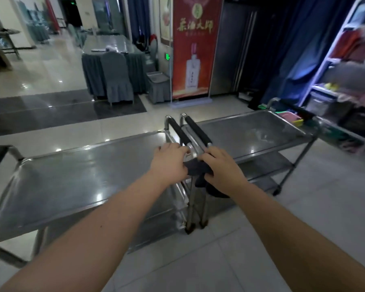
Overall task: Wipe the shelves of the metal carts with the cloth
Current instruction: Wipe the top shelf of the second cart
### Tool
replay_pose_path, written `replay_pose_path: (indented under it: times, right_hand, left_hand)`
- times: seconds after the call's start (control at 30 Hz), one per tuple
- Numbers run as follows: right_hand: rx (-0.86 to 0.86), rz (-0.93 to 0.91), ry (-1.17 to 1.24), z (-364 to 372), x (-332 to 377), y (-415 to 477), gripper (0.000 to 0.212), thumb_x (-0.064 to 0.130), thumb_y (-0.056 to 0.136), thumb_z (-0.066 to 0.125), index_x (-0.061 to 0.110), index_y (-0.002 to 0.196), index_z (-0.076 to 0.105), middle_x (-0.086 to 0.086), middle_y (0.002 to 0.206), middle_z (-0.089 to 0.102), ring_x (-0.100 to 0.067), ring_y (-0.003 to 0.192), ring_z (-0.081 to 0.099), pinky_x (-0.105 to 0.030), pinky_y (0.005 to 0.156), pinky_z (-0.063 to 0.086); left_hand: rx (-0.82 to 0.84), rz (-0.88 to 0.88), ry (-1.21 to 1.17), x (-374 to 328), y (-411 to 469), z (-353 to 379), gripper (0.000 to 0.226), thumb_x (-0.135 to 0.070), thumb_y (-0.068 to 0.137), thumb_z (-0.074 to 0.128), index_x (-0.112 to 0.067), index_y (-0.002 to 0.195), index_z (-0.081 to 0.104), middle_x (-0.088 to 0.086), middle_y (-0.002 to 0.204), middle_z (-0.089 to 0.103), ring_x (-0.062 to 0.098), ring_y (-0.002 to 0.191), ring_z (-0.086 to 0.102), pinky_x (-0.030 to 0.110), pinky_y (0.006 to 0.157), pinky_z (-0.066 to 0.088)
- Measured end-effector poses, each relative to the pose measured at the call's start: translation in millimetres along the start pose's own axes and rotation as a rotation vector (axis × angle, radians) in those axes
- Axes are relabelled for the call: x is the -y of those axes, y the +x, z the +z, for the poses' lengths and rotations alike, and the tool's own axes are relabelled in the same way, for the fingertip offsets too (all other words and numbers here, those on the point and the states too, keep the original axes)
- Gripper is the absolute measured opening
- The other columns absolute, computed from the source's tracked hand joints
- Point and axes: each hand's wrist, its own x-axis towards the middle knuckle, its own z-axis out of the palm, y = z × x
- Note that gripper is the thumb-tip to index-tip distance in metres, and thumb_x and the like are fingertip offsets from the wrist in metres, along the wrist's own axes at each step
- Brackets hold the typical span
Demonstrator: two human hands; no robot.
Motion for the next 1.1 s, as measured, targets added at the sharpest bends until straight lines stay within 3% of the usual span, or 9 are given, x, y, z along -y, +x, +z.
replay_pose_path:
  times: [0.23,0.37,0.6,0.77,0.9,1.1]
  right_hand:
    - [-0.048,0.280,0.069,-50,-175,-87,0.030,0.016,0.081,0.067,0.017,0.111,0.060,-0.002,0.110,0.053,-0.024,0.104,0.048,-0.040,0.082,0.047]
    - [-0.080,0.395,0.101,-59,-246,-106,0.032,0.017,0.083,0.064,0.019,0.114,0.061,-0.001,0.113,0.054,-0.024,0.107,0.048,-0.038,0.086,0.045]
    - [-0.102,0.498,0.185,-50,-355,-91,0.028,0.017,0.085,0.061,0.021,0.112,0.061,0.002,0.110,0.054,-0.017,0.102,0.051,-0.026,0.078,0.037]
    - [-0.034,0.471,0.193,-29,-439,-47,0.027,0.017,0.083,0.063,0.018,0.110,0.061,0.000,0.107,0.055,-0.020,0.098,0.052,-0.028,0.076,0.039]
    - [-0.014,0.510,0.204,-26,-516,2,0.028,0.019,0.084,0.063,0.021,0.112,0.060,0.001,0.109,0.054,-0.018,0.099,0.051,-0.033,0.081,0.045]
    - [0.033,0.570,0.199,-34,-624,57,0.031,0.022,0.084,0.065,0.023,0.114,0.057,0.005,0.109,0.052,-0.015,0.097,0.051,-0.031,0.079,0.045]
  left_hand:
    - [0.096,0.101,0.008,-177,90,66,0.060,-0.043,0.079,0.057,-0.027,0.136,0.045,0.003,0.134,0.051,0.027,0.128,0.041,0.049,0.106,0.029]
    - [0.118,0.140,0.029,-236,135,93,0.057,-0.042,0.081,0.056,-0.028,0.135,0.045,0.003,0.135,0.052,0.028,0.127,0.043,0.048,0.106,0.026]
    - [0.137,0.197,-0.016,-279,227,139,0.053,-0.041,0.076,0.058,-0.040,0.128,0.048,-0.005,0.130,0.054,0.025,0.122,0.045,0.043,0.101,0.031]
    - [0.144,0.267,-0.029,-300,328,177,0.052,-0.049,0.078,0.062,-0.041,0.128,0.052,-0.003,0.136,0.047,0.022,0.131,0.035,0.043,0.107,0.024]
    - [0.125,0.329,-0.070,-313,427,209,0.039,-0.047,0.078,0.061,-0.039,0.116,0.061,-0.005,0.126,0.052,0.021,0.127,0.037,0.041,0.104,0.027]
    - [0.111,0.370,-0.094,-345,555,238,0.035,-0.043,0.082,0.060,-0.041,0.117,0.063,-0.005,0.141,0.045,0.023,0.139,0.024,0.042,0.110,0.018]
